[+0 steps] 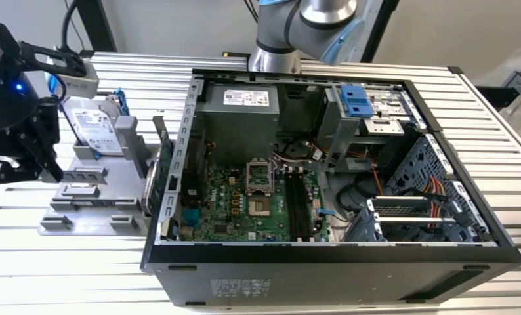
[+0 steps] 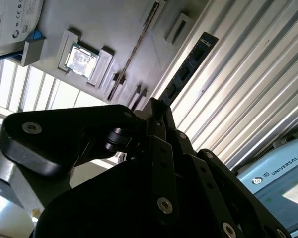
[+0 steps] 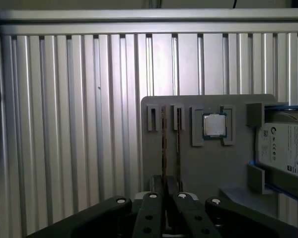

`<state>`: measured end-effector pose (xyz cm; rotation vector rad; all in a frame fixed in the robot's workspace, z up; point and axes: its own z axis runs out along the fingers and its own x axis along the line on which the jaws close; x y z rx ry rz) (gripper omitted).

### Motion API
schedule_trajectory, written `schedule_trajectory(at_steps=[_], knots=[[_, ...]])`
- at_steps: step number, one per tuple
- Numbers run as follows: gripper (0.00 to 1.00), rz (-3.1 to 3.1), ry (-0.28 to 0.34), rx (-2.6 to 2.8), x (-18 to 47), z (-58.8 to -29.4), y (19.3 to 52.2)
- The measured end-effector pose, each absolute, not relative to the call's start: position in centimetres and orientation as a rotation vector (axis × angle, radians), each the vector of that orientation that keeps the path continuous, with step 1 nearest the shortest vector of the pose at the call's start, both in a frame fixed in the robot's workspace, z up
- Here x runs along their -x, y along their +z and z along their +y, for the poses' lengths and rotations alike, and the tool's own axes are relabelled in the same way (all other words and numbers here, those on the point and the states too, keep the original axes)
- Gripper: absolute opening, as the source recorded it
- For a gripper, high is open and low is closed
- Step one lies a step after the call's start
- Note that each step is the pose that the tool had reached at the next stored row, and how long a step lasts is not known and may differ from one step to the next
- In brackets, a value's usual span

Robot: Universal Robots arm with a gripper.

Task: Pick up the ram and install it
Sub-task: 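Pick up the ram and move it above insertion slot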

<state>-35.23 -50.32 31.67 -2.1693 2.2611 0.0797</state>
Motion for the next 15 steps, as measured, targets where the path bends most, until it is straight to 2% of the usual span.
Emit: schedule_trajectory(at_steps=[15], knots=[[0.00,2.261,0.080,2.169,35.2,-50.3,33.2]])
